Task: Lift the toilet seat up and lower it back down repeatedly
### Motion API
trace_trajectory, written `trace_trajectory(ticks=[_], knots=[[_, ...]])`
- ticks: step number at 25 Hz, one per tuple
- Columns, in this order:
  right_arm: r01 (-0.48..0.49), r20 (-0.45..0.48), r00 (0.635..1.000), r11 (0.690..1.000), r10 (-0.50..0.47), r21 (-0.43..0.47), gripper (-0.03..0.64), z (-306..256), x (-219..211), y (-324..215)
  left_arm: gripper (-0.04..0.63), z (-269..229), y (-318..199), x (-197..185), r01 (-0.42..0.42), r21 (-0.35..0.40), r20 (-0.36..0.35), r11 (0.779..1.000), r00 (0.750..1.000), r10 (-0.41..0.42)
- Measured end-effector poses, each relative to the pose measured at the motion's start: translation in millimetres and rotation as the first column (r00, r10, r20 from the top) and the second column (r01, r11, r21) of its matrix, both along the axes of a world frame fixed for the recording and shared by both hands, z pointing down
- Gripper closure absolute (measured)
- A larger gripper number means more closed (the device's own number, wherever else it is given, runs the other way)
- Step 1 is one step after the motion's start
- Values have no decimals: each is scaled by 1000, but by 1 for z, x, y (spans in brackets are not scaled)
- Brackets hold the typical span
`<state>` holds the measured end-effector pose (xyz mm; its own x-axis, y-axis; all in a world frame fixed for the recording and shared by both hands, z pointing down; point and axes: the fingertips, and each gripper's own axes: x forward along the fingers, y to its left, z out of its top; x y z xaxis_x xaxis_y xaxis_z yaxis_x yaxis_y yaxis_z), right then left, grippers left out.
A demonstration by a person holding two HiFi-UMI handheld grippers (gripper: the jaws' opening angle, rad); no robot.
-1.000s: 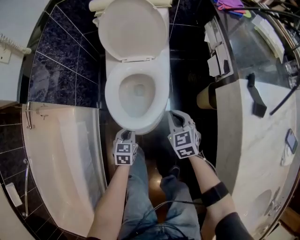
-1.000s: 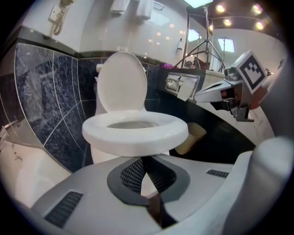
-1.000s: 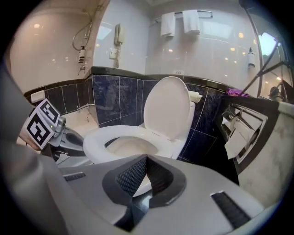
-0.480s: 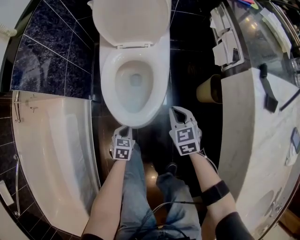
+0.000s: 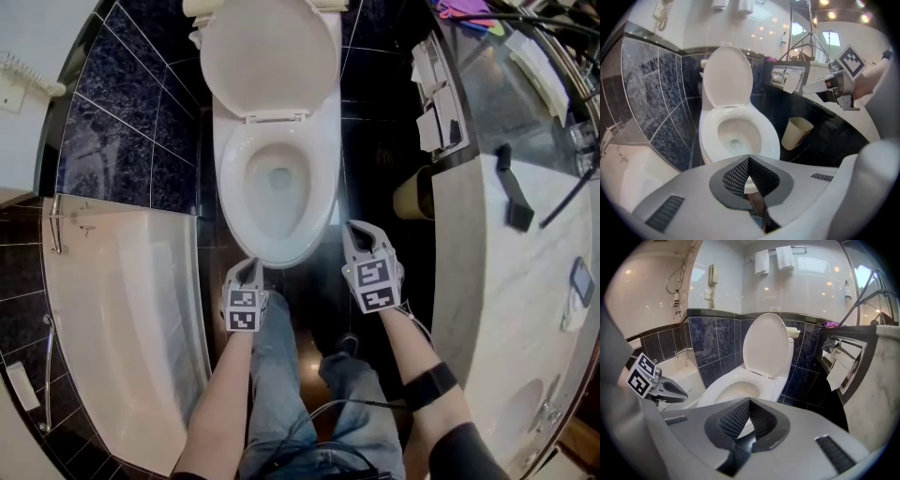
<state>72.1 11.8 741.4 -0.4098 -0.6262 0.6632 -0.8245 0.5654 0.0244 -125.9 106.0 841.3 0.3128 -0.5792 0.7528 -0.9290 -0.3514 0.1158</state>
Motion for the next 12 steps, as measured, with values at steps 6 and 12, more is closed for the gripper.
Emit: trace_trajectory(ticks=[6, 12], knots=[[-20, 53, 998, 999, 18, 37, 600, -98, -5, -13, 601, -129, -31, -10, 17, 141, 1, 990, 1000, -17], [-27, 123, 992, 991, 11, 128, 598, -221, -11, -30, 601, -279, -54, -22, 47, 265, -12, 963, 999, -46]])
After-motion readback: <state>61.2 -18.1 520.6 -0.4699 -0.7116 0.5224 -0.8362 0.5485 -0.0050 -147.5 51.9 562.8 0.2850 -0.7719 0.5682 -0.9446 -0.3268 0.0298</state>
